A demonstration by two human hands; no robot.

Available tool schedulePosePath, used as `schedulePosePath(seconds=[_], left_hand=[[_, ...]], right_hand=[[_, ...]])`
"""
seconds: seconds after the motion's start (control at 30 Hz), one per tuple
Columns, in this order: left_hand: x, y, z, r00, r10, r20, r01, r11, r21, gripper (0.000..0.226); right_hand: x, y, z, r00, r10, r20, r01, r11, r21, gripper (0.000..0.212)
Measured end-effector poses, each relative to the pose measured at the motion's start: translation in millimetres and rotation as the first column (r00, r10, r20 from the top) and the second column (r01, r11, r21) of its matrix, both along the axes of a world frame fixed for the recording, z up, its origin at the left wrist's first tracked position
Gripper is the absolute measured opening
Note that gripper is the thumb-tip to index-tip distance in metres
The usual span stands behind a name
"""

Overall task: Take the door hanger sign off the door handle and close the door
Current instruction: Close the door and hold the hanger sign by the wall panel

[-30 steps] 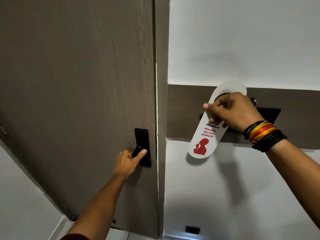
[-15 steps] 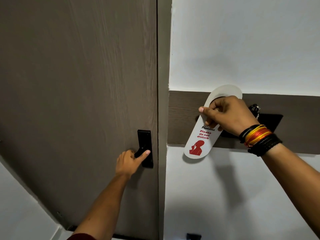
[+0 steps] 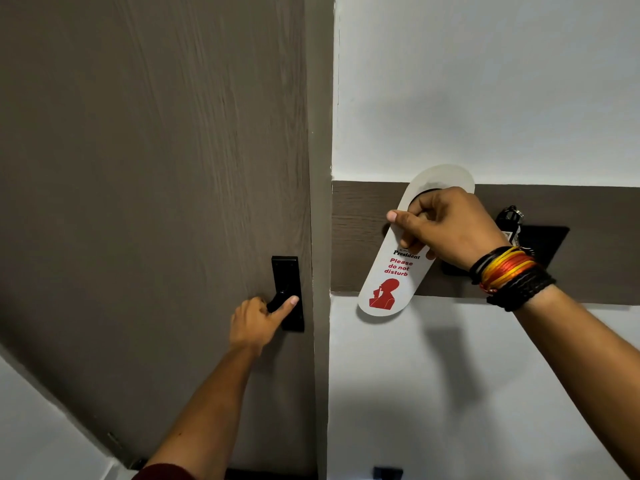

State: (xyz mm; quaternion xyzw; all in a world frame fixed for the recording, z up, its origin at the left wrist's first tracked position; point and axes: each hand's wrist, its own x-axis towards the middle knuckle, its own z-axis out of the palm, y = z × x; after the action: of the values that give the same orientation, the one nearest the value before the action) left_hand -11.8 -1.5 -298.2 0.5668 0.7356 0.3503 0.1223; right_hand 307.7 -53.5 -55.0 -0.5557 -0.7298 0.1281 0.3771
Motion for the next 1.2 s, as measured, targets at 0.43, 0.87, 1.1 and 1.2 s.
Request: schedulePosePath(seconds=[0.43,0.87,1.1,1.2], left_hand=[[-24,5,55,0.652,-0.141,-0.745,0.141,0.988,-0.064,0.094],[11,-37,103,0.67,-0.109,-0.734,0.16,0.987,0.0,0.075],[71,-82,154,0.815,-0.569,-0.112,0.558,0.717,0.417,0.03],[80,-93,158,0.715,-0.673,0.189,0.531,0.699,0.48,0.018]], right_hand=[[-27,-4,2,0.993,0.012,0.116,-0.012,1.0,0.004,0.043],[-41,-16,8,0.976,0.009,0.217,-0.006,1.0,-0.016,0.046],[-66,-31,11,0.982,0.062,0.178,-0.062,0.998,-0.004,0.043],[-70,-43,18,0.987,0.081,0.138,-0.086,0.996,0.033,0.04]])
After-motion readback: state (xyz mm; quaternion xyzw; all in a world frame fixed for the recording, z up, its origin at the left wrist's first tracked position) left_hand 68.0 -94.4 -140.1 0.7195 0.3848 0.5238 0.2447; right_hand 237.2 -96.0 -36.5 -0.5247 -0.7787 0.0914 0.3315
